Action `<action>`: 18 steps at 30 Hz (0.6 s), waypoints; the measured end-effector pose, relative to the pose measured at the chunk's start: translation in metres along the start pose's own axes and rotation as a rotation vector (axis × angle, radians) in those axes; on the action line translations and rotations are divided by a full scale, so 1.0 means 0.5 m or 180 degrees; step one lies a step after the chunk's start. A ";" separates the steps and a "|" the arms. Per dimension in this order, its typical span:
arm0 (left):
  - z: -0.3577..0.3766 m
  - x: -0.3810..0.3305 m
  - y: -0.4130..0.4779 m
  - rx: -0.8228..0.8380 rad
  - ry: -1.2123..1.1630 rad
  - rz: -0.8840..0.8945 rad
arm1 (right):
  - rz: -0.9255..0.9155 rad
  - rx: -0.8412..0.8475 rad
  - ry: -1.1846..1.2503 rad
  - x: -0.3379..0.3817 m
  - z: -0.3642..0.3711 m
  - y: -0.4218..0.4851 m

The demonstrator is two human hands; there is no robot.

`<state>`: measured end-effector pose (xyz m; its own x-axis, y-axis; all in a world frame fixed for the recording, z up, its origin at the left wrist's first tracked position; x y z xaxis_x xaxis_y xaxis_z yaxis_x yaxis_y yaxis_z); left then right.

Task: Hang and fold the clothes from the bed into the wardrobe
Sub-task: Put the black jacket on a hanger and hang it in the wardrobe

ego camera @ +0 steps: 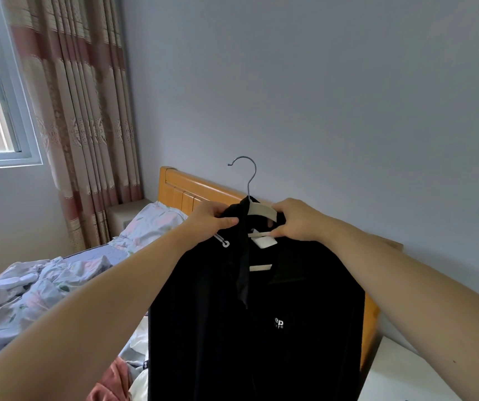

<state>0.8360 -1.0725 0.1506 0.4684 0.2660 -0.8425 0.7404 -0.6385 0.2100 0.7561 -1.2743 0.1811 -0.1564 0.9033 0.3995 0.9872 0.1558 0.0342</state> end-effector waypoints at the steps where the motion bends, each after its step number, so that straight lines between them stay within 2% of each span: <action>1: 0.001 -0.002 -0.001 0.0051 -0.0069 -0.0001 | -0.0003 -0.0145 0.0023 -0.004 0.000 -0.001; 4: -0.014 -0.004 0.000 0.0224 -0.0118 -0.0165 | 0.0015 -0.0514 -0.0005 -0.006 -0.011 -0.016; 8: -0.059 0.019 0.007 -0.0182 0.0632 -0.0516 | 0.0082 -0.0882 -0.0135 -0.017 -0.045 -0.040; 10: -0.062 0.026 0.008 -0.0093 0.0961 -0.0618 | 0.0074 -0.0944 -0.0207 -0.018 -0.061 -0.048; 12: -0.050 0.014 0.009 -0.0027 0.1263 -0.0461 | 0.0127 -0.0933 -0.0322 -0.019 -0.066 -0.052; 16: -0.024 -0.030 0.002 -0.0688 0.1592 0.0136 | 0.0270 -0.1105 -0.0413 -0.028 -0.061 -0.057; 18: -0.011 -0.046 -0.008 -0.0859 0.2248 0.0168 | 0.0327 -0.1230 -0.0363 -0.036 -0.055 -0.059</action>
<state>0.8252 -1.0721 0.1720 0.6368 0.6973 -0.3291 0.7581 -0.4884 0.4321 0.7308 -1.3060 0.1983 -0.0377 0.9481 0.3156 0.9336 -0.0793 0.3495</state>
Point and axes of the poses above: each hand's wrist, its own y-axis towards the middle knuckle, its own z-axis out of the palm, x = y × z, the point moved 1 cm from there along y, towards the middle knuckle, and after that the axes turned 10 degrees about x, right-handed, at the moved point
